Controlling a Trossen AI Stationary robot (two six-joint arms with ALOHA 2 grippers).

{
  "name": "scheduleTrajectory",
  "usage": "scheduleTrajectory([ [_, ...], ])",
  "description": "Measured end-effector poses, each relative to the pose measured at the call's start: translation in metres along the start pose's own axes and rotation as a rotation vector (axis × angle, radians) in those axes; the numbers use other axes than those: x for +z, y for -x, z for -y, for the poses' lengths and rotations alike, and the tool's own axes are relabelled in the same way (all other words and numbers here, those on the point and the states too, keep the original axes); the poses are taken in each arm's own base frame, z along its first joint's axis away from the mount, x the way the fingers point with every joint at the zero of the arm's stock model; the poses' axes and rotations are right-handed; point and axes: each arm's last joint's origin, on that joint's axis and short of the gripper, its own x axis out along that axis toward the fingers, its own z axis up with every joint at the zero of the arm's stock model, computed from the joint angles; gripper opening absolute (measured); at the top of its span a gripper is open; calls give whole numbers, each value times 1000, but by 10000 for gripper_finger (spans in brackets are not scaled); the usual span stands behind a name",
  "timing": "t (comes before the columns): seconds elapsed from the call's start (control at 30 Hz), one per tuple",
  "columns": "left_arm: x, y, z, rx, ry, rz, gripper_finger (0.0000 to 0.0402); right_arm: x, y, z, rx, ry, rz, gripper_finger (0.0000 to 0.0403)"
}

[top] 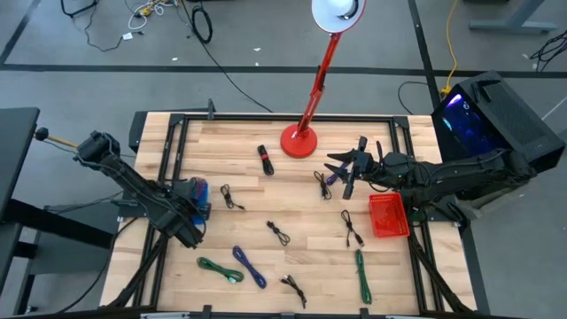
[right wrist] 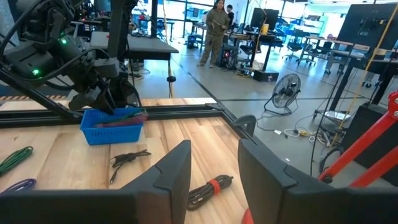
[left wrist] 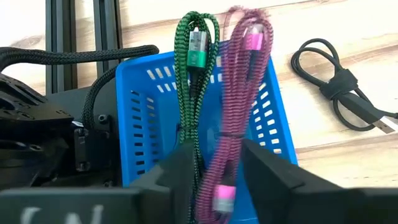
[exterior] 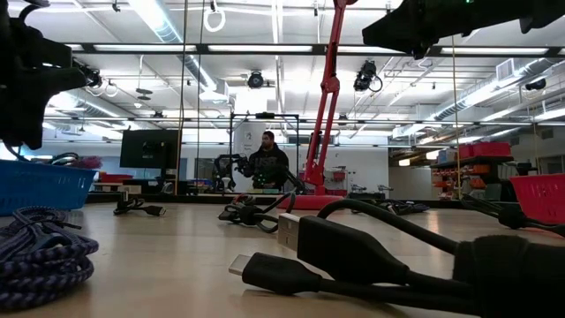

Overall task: Pick & Place USB Port
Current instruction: Put the blue and black charger cable into the blue bin

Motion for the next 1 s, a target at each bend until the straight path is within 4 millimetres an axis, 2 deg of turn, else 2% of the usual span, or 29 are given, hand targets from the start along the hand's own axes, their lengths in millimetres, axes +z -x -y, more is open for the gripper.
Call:
scheduleTrajectory([
  [0.2, 1, 0, 0, -14, 23, 28, 184, 0, 0, -1, 30, 0, 3, 132],
  [0.53, 13, 0, 5, -134, -39, 256, 192, -1, 0, -1, 33, 5, -11, 132],
  [0.63, 23, 5, 12, -173, -15, 288, 192, -1, 0, -1, 32, 5, -10, 132],
  [0.77, 42, 21, 28, -264, -36, 318, 192, -1, -1, -1, 14, 4, -9, 132],
  [1.0, 82, 41, 62, -335, -260, 370, 192, -9, -6, -4, 34, 86, -59, 132],
])
